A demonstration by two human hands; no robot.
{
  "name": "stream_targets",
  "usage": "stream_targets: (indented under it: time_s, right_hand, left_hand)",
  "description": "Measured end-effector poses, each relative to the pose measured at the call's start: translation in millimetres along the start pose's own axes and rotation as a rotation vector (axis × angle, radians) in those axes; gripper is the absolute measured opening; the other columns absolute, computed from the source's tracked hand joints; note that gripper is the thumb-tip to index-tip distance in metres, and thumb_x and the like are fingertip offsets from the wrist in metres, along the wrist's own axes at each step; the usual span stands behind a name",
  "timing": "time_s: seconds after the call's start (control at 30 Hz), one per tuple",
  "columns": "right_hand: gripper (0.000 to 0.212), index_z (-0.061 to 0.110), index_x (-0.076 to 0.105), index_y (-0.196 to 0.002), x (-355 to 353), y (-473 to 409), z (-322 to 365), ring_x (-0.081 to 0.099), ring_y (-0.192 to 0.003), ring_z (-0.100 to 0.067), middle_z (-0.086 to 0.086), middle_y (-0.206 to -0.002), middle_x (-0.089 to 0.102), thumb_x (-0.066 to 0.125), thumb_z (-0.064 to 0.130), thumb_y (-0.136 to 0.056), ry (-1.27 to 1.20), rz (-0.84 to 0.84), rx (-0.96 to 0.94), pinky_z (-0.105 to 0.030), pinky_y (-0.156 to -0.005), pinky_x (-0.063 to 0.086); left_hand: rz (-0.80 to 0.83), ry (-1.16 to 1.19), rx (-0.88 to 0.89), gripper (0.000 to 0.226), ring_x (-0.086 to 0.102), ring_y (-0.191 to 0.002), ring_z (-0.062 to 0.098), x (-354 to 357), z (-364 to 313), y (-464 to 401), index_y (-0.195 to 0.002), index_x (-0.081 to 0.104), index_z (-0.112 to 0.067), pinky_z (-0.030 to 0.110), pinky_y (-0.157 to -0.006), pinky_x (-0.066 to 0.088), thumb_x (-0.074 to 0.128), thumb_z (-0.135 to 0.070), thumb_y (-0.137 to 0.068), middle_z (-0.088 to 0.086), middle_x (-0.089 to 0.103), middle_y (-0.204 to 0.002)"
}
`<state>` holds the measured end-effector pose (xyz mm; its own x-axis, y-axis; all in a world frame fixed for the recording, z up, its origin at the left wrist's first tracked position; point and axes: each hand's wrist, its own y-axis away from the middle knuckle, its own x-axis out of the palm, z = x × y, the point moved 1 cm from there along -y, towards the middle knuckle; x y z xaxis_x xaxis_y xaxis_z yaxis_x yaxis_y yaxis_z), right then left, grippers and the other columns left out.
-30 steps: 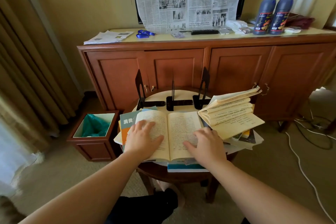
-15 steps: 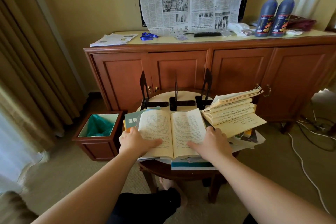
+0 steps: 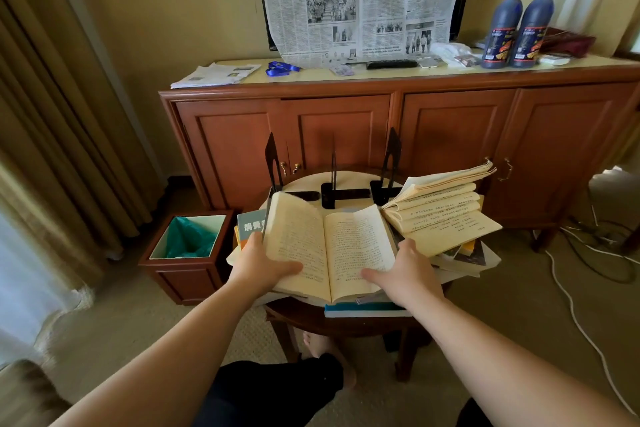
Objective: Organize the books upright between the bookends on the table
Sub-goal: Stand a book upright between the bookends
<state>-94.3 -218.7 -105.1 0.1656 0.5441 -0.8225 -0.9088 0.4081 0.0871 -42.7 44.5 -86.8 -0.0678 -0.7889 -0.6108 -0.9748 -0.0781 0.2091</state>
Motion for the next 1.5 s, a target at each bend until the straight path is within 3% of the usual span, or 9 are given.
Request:
stream_targets:
  time_s: [0.13, 0.27, 0.6, 0.77, 0.93, 1.07, 1.3, 1.4, 1.5]
  right_hand:
    - [0.056, 0.018, 0.049, -0.118, -3.3, -7.3, -2.0, 0.064, -0.098, -0.016, 0.003, -0.112, 0.066, 0.088, 0.031, -0.081, -0.425, 0.099, 0.038, -0.03, -0.073, 0.056]
    - [0.042, 0.023, 0.063, -0.13, -5.0, -2.4, 1.5, 0.067, -0.106, -0.016, 0.004, -0.117, 0.072, 0.079, 0.026, -0.09, -0.663, 0.179, -0.011, -0.039, -0.091, 0.059]
    - [0.021, 0.047, 0.057, -0.121, -12.0, 27.5, 34.8, 0.068, -0.106, -0.013, 0.01, -0.119, 0.068, 0.063, 0.04, -0.102, -0.83, 0.325, -0.188, -0.044, -0.091, 0.062]
    - [0.012, 0.05, 0.067, -0.111, -12.3, 31.0, 38.2, 0.071, -0.106, -0.007, 0.019, -0.108, 0.076, 0.059, 0.05, -0.102, -0.833, 0.34, -0.201, -0.03, -0.09, 0.058]
    - [0.019, 0.046, 0.07, -0.11, -16.3, 31.9, 37.5, 0.072, -0.103, -0.007, 0.022, -0.104, 0.076, 0.07, 0.053, -0.092, -0.871, 0.384, -0.202, -0.034, -0.089, 0.061]
    - [0.025, 0.031, 0.071, -0.122, -14.6, 22.7, 36.4, 0.071, -0.112, -0.024, -0.001, -0.116, 0.075, 0.071, 0.026, -0.097, -0.926, 0.376, -0.108, -0.048, -0.09, 0.063]
    - [0.026, 0.011, 0.067, -0.125, -10.9, 13.2, 35.7, 0.067, -0.117, -0.035, -0.016, -0.125, 0.069, 0.056, 0.003, -0.103, -1.151, 0.409, -0.029, -0.059, -0.094, 0.059]
    - [0.028, 0.009, 0.068, -0.125, -11.4, 10.5, 35.7, 0.067, -0.118, -0.035, -0.017, -0.125, 0.07, 0.054, -0.001, -0.102, -1.205, 0.444, -0.055, -0.058, -0.095, 0.059]
    - [0.029, 0.009, 0.067, -0.125, -17.7, 4.4, 37.3, 0.067, -0.118, -0.034, -0.017, -0.121, 0.071, 0.053, -0.002, -0.102, -1.243, 0.494, -0.086, -0.05, -0.091, 0.061]
  left_hand:
    - [0.165, 0.367, 0.03, 0.058, 0.07, -0.106, 0.026, 0.2, -21.1, 11.7, -0.136, 0.045, -0.027, 0.048, -0.081, 0.066, 0.076, -0.005, -0.092, 0.006, 0.065, -0.122]
    - [0.329, 0.583, 0.069, 0.053, 0.067, -0.112, 0.031, 6.2, -33.6, 21.6, -0.142, 0.05, -0.023, 0.045, -0.08, 0.065, 0.063, 0.005, -0.098, 0.012, 0.063, -0.128]
    - [0.495, 0.619, 0.1, 0.059, 0.063, -0.126, 0.03, 38.6, -34.3, 33.2, -0.151, 0.052, -0.034, 0.053, -0.106, 0.054, 0.071, -0.017, -0.098, 0.007, 0.067, -0.135]
    - [0.57, 0.556, 0.148, 0.075, 0.048, -0.141, 0.015, 42.8, -31.8, 39.3, -0.15, 0.05, -0.045, 0.048, -0.12, 0.039, 0.078, -0.062, -0.083, -0.013, 0.059, -0.146]
    - [0.556, 0.475, 0.222, 0.055, 0.036, -0.144, 0.007, 48.7, -30.3, 40.0, -0.151, 0.05, -0.047, 0.037, -0.121, 0.032, 0.058, -0.059, -0.098, -0.024, 0.046, -0.154]
    - [0.516, 0.437, 0.244, 0.036, 0.038, -0.147, 0.009, 49.8, -29.6, 35.8, -0.136, 0.057, -0.056, 0.036, -0.123, 0.034, 0.06, -0.041, -0.104, -0.022, 0.046, -0.156]
    - [0.361, 0.199, 0.189, 0.09, 0.048, -0.142, 0.02, 50.7, -29.8, 20.9, -0.165, 0.014, -0.042, 0.032, -0.105, 0.048, 0.064, -0.063, -0.093, -0.007, 0.035, -0.162]
    - [0.389, 0.339, 0.134, 0.105, 0.064, -0.124, 0.017, 48.4, -23.6, 7.0, -0.153, 0.03, -0.043, 0.041, -0.103, 0.058, 0.08, -0.079, -0.067, -0.008, 0.055, -0.146]
    - [0.438, 0.645, 0.005, 0.089, 0.067, -0.12, 0.023, 41.4, -18.5, -6.7, -0.143, 0.043, -0.019, 0.04, -0.093, 0.061, 0.09, -0.051, -0.074, 0.004, 0.063, -0.134]
